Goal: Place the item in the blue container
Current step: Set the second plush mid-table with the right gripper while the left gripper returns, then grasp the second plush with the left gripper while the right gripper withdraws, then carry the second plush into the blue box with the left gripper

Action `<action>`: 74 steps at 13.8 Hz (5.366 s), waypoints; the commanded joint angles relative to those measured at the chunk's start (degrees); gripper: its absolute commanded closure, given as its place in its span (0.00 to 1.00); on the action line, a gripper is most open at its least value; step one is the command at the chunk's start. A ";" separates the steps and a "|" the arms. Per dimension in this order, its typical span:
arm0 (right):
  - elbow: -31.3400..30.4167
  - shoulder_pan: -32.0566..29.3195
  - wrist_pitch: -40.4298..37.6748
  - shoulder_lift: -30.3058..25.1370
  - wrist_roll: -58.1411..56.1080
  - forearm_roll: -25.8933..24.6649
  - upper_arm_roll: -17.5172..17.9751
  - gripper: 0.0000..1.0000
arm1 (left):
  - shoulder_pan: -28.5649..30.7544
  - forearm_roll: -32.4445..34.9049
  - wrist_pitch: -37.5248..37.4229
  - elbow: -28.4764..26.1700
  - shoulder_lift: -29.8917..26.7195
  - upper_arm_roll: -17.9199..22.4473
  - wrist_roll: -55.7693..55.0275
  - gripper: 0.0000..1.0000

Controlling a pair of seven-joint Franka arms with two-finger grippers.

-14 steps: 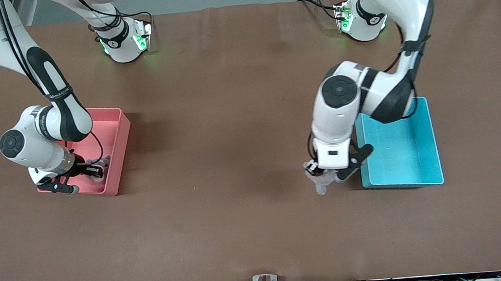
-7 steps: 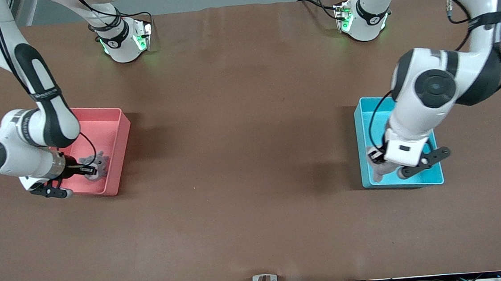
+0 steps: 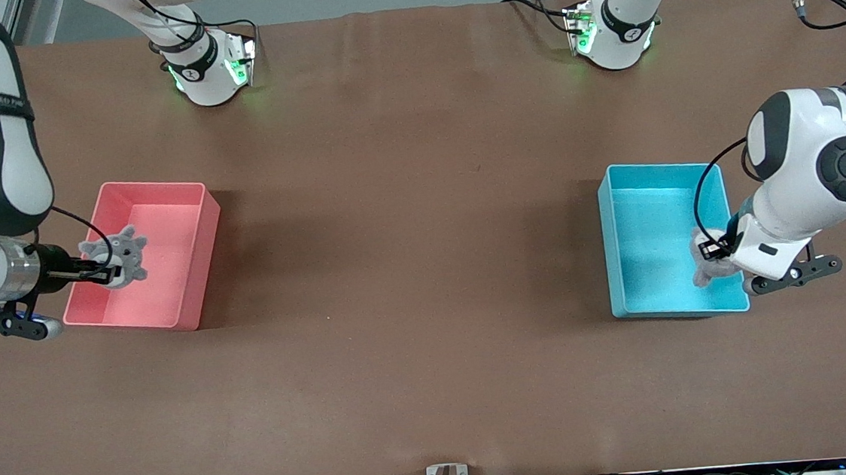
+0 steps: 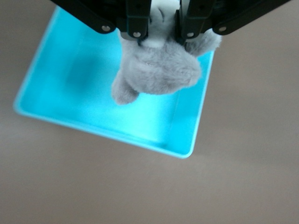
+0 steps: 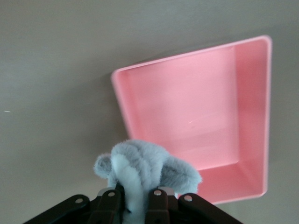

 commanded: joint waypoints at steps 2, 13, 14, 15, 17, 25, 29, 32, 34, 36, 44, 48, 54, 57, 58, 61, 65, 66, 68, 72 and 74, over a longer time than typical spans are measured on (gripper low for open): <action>-0.54 9.82 1.31 -1.07 17.87 5.81 0.37 0.99 | 2.35 -1.19 5.47 -5.39 1.47 -0.56 1.14 0.99; -1.60 38.40 25.65 8.94 62.89 0.68 0.28 0.99 | 2.44 -6.03 4.01 -6.37 0.34 -4.23 -3.59 0.00; -1.60 39.37 27.32 10.61 64.75 -0.56 0.28 0.99 | 2.27 -6.03 2.70 -6.11 -0.28 -5.47 -5.52 0.00; -1.51 40.25 29.60 12.71 66.24 -1.19 0.28 0.99 | 2.36 -6.03 1.46 -5.93 -0.63 -7.13 -7.54 0.00; -1.51 41.14 33.74 16.32 68.71 -3.29 0.19 0.99 | 2.27 -6.03 0.75 -5.67 -1.16 -10.47 -12.63 0.00; -1.42 40.79 37.71 19.86 69.61 -7.60 0.01 0.00 | -8.62 -6.73 2.93 6.53 12.17 -16.99 -40.84 0.00; -0.90 37.63 34.83 16.97 62.93 -7.43 0.19 0.00 | -14.07 -7.26 7.68 9.71 17.46 -16.99 -47.53 0.01; -1.16 32.37 27.54 11.79 50.22 -6.91 0.36 0.00 | -17.23 -7.43 13.38 11.38 20.89 -16.99 -53.95 0.01; -1.86 27.89 22.18 8.18 37.84 -6.82 0.36 0.00 | -20.31 -7.43 18.39 12.78 23.17 -16.99 -59.65 0.01; -2.04 22.62 16.90 5.02 25.01 -6.82 0.36 0.00 | -22.59 -7.35 22.00 14.89 25.19 -16.99 -63.88 0.01; -5.11 3.19 7.92 -4.30 -11.93 -6.82 0.02 0.00 | -37.00 -7.26 34.93 22.19 33.63 -10.59 -78.65 0.05; -4.94 2.30 4.06 -7.30 -18.20 -6.90 -4.91 0.00 | -40.09 -6.56 34.94 21.93 35.22 -7.95 -79.45 0.08; -1.88 0.80 -1.12 -10.56 -21.79 -7.25 -5.08 0.00 | -42.12 -5.60 34.59 21.76 35.22 -6.27 -78.75 0.82; -0.20 -0.70 -2.45 -10.56 -22.86 -7.17 -5.26 0.00 | -41.07 1.33 30.83 21.84 33.65 -6.27 -78.58 1.00; 0.94 -0.70 -3.24 -10.47 -22.77 -7.17 -5.26 0.00 | -39.93 1.70 29.50 21.84 32.51 -6.27 -78.05 1.00; 3.14 -1.40 -4.92 -10.38 -22.16 -6.91 -5.26 0.00 | -32.99 1.88 23.28 21.49 27.15 -8.64 -73.76 1.00; 4.72 -1.84 -5.09 -10.12 -22.51 -6.82 -5.00 0.00 | -26.23 1.53 12.38 21.23 19.60 -8.73 -59.54 1.00; 6.03 -1.58 -5.61 -9.94 -22.51 -6.82 -4.91 0.00 | -24.64 1.53 9.48 20.27 17.58 -8.73 -55.50 1.00; 7.54 -1.31 -7.46 -9.85 -22.51 -6.91 -4.91 0.00 | -20.34 1.36 4.90 15.45 11.61 -8.73 -43.57 0.97; 7.37 -0.79 -7.73 -9.76 -22.42 -6.82 -4.73 0.00 | -11.38 1.18 3.47 1.40 0.71 -8.73 -23.43 0.97; 7.19 -0.17 -9.39 -9.68 -22.25 -6.73 -4.73 0.00 | -6.37 1.18 3.47 -3.80 -3.34 -8.82 -14.20 0.97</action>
